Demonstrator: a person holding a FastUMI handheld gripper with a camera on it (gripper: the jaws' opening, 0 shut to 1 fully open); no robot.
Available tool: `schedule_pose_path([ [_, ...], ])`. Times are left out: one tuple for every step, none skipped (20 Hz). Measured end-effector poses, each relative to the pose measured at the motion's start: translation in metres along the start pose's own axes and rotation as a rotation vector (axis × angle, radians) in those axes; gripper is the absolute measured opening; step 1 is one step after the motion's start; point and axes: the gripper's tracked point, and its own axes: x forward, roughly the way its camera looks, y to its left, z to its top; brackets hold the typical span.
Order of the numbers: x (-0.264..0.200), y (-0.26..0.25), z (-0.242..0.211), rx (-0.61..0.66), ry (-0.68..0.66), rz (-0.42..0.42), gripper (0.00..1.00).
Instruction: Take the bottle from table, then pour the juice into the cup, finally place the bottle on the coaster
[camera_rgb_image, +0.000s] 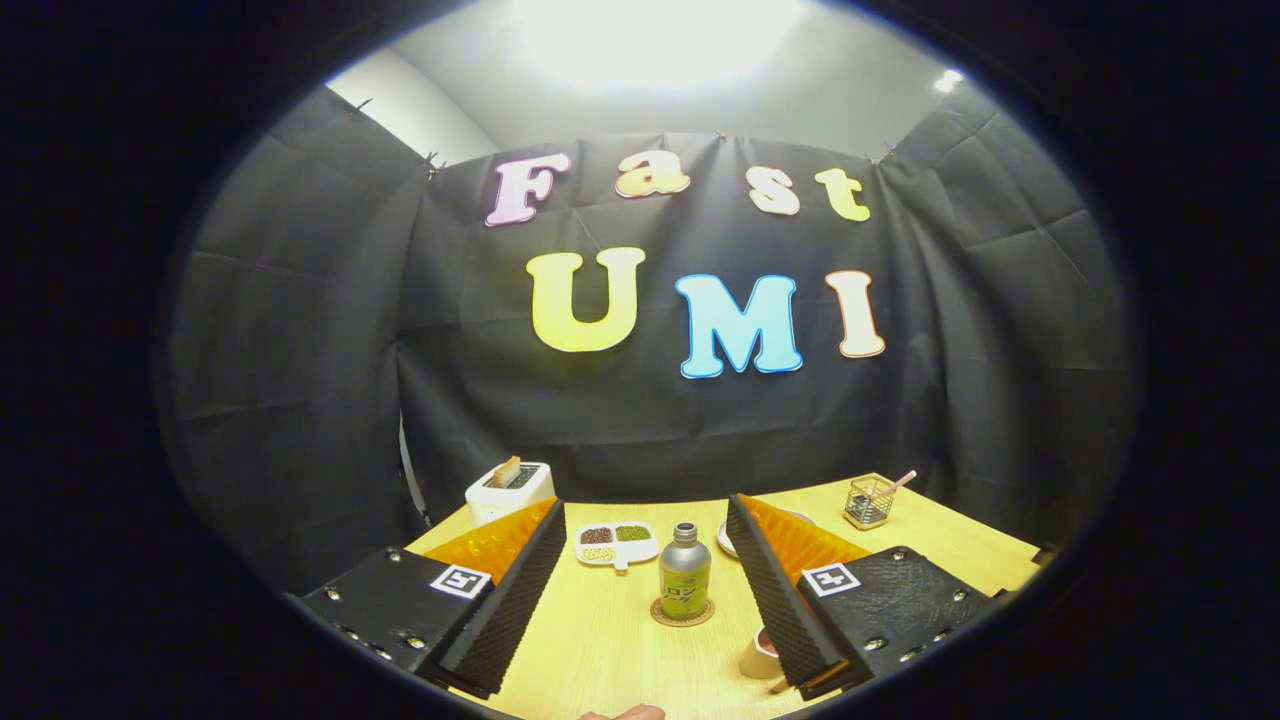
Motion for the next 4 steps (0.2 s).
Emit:
schedule_pose_path([
  [-0.005, 0.000, 0.004, -0.005, -0.004, 0.005, 0.98],
  [-0.008, 0.000, 0.007, -0.010, -0.007, 0.009, 0.98],
  [-0.012, 0.001, 0.011, -0.011, -0.016, 0.018, 0.98],
  [-0.015, 0.004, 0.015, -0.008, -0.025, 0.026, 0.98],
])
